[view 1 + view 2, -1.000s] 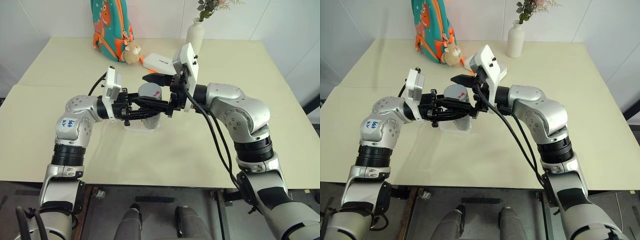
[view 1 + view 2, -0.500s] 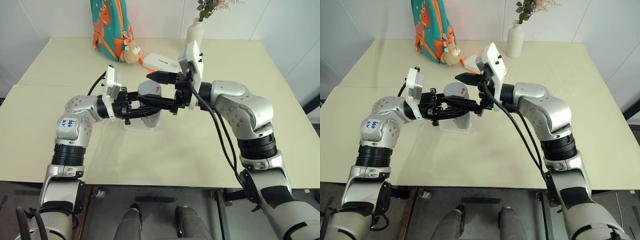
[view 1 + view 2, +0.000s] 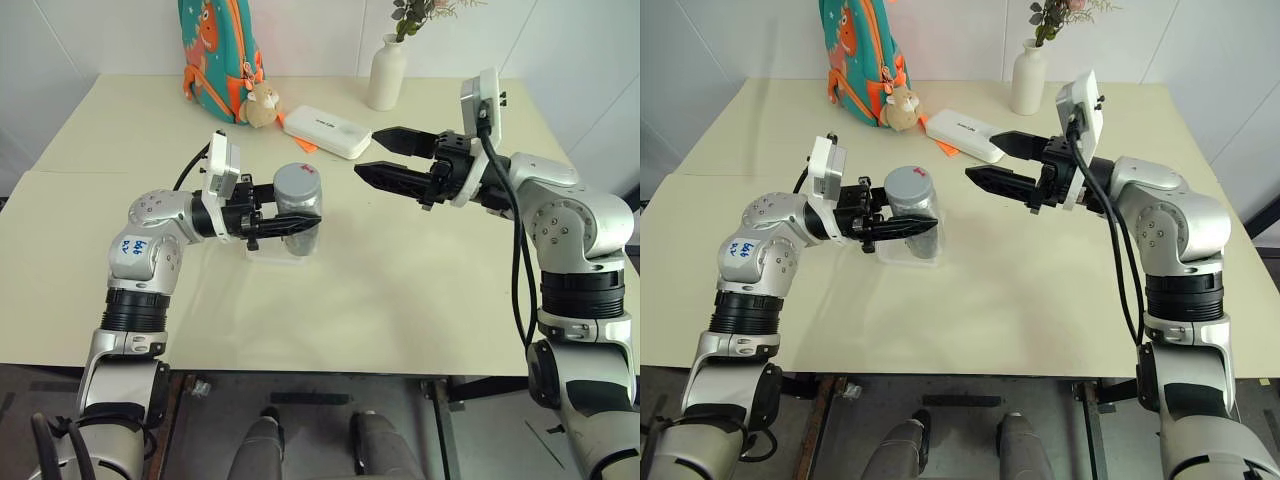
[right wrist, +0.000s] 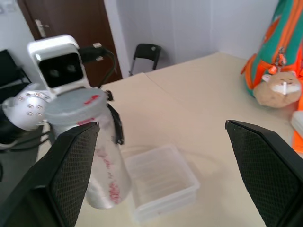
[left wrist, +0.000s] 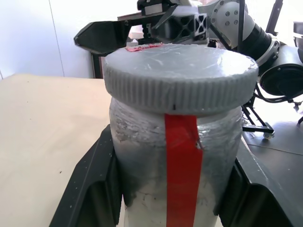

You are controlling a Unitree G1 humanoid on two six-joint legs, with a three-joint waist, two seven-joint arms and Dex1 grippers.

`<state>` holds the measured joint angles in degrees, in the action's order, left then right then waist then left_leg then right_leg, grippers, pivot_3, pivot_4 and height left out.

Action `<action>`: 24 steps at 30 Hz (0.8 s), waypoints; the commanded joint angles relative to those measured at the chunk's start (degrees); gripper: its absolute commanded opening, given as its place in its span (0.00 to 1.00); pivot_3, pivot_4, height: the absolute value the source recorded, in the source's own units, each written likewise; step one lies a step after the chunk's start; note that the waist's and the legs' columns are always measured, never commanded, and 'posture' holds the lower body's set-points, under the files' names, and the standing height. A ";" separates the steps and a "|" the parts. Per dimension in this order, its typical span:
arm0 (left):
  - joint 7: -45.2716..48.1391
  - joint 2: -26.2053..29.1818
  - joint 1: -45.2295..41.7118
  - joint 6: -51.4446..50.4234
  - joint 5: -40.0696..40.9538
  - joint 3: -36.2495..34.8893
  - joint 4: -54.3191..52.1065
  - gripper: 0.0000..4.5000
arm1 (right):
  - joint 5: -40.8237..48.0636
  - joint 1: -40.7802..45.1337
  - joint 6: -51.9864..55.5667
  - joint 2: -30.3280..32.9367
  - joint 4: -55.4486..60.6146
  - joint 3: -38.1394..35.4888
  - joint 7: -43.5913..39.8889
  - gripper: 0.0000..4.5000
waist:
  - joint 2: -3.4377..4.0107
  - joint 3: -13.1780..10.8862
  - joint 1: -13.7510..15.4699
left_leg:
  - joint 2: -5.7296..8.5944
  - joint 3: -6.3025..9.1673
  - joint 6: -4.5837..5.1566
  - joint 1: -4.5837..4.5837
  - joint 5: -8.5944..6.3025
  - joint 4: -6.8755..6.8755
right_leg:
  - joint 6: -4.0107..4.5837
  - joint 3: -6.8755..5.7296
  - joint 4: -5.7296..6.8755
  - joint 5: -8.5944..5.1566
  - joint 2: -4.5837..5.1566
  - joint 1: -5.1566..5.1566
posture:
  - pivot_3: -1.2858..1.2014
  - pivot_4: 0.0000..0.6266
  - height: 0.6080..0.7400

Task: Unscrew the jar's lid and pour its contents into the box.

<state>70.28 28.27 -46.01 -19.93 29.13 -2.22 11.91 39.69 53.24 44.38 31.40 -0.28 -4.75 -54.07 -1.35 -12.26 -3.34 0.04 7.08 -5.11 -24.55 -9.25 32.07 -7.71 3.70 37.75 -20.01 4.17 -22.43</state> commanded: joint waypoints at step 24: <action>0.79 -0.04 -1.37 0.82 0.53 -0.62 -0.43 0.45 | -9.38 4.82 -4.68 -13.65 4.79 11.69 8.02 1.00 | 0.00 0.00 0.13 | 0.01 0.04 -0.05 -0.02 0.03 0.02 | 0.00 0.00 0.07 0.00 0.00 -0.02 | 0.52 0.24 1.00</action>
<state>70.81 27.90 -46.54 -19.91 29.10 -2.09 12.24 30.25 56.15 41.17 17.74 3.81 8.74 -46.41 -1.34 -12.26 -3.22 0.05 7.11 -5.16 -24.57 -9.22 32.09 -7.71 3.70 37.82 -20.01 4.18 -22.45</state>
